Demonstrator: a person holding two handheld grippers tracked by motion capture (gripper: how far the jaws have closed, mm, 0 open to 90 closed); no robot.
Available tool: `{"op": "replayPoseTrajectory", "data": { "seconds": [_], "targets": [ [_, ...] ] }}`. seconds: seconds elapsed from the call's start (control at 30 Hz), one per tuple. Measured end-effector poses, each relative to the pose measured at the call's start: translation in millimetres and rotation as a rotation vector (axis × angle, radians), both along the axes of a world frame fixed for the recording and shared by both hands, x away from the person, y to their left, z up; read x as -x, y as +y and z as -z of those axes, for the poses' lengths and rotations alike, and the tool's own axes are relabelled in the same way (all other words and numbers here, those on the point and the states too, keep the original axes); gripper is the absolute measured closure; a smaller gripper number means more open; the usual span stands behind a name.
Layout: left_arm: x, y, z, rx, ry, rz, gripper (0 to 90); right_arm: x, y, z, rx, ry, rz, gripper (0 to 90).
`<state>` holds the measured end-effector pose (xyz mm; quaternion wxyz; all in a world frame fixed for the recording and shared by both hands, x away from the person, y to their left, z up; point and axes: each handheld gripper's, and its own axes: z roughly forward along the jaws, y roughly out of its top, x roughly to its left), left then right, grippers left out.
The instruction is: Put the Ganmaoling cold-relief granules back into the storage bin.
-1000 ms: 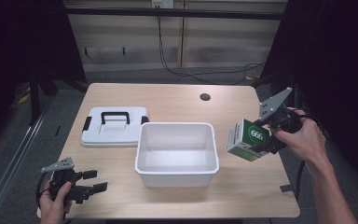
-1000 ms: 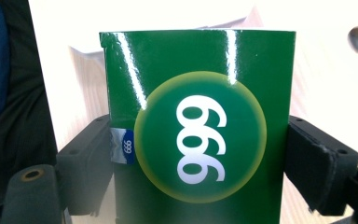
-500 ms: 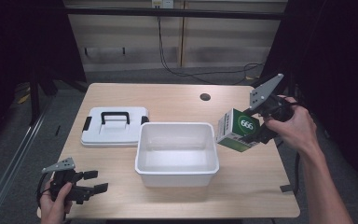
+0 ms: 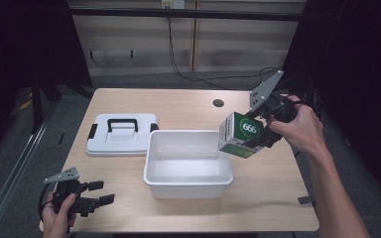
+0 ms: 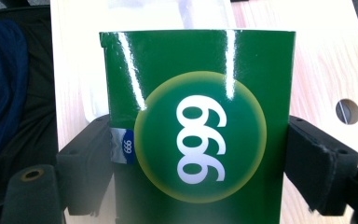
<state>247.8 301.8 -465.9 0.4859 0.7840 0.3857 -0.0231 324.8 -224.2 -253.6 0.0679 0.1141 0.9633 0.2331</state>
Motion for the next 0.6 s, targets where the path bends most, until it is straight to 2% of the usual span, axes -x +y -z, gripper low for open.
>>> {"op": "replayPoseTrajectory", "data": {
  "seconds": [0.27, 0.6],
  "targets": [
    [0.2, 0.0, 0.0, 0.005, 0.002, 0.0, 16.0, -5.5, 18.8, 0.7, 0.019, 0.006, -0.034, 16.6],
    [0.0, 0.5, -0.1, 0.005, 0.001, -0.002, 16.1, -11.9, 39.2, 11.5, 0.043, 0.029, -0.075, 16.5]
  ]
}}
